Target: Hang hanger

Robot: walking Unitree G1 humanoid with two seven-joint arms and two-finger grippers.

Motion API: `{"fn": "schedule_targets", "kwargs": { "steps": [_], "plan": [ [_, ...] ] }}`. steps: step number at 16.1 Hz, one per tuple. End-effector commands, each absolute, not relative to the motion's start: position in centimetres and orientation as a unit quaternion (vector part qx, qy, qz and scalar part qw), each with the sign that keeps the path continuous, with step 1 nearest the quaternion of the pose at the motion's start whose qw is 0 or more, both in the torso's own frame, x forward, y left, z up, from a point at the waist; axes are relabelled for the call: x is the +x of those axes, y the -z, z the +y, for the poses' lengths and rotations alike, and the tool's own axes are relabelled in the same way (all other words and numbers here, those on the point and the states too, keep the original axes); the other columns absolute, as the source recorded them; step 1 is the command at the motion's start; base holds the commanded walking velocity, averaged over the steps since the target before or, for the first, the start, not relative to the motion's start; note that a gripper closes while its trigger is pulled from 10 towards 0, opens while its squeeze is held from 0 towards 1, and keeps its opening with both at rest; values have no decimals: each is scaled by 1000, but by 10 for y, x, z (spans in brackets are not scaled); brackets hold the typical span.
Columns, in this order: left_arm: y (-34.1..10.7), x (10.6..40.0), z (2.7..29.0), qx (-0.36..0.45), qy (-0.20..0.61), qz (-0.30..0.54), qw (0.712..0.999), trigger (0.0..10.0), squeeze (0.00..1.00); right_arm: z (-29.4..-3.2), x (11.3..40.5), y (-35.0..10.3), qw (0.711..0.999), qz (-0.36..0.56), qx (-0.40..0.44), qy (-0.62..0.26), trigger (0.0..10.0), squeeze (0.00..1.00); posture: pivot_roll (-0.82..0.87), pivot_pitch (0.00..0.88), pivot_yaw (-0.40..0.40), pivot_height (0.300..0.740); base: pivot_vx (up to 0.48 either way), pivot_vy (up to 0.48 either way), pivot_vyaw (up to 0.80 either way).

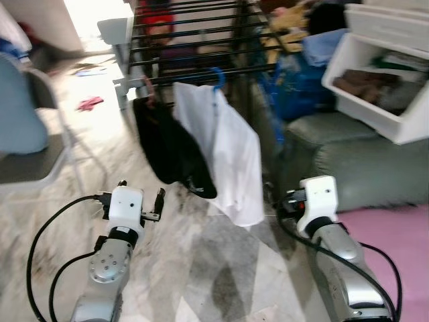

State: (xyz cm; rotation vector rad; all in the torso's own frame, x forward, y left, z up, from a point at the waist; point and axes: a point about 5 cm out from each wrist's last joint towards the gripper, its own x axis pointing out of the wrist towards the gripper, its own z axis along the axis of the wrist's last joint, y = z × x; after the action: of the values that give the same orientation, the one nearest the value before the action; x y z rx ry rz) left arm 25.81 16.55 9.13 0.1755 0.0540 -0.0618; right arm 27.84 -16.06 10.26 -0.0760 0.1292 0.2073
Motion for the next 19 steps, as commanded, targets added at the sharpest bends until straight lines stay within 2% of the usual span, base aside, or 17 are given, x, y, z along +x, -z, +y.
{"fn": "schedule_targets", "kwargs": {
  "steps": [1, 6, 14, 17, 19],
  "plan": [
    [-88, 259, 165, 93, 26, 35, 995, 10000, 0, -160, 277, -109, 992, 49, -38, -106, 10000, 0, -138, 0, 45, 740, 0, 0, 800],
    [-88, 260, 168, 105, 4, 37, 994, 10000, 0, -158, 279, -111, 992, 45, -39, -112, 10000, 0, -133, 0, 44, 740, 0, 0, 800],
    [-89, 263, 179, 117, -46, 39, 991, 10000, 0, -163, 281, -111, 996, 30, -47, -69, 10000, 0, -119, 0, 46, 740, 0, 0, 800],
    [-89, 263, 183, 93, -58, 44, 993, 10000, 0, -159, 283, -112, 996, 23, -45, -75, 10000, 0, -117, 0, 50, 740, 0, 0, 798],
    [-90, 258, 183, 74, -63, 41, 994, 10000, 0, -162, 285, -114, 997, 19, -41, -68, 10000, 0, -115, 0, 52, 740, 0, 0, 0]
  ]
}}
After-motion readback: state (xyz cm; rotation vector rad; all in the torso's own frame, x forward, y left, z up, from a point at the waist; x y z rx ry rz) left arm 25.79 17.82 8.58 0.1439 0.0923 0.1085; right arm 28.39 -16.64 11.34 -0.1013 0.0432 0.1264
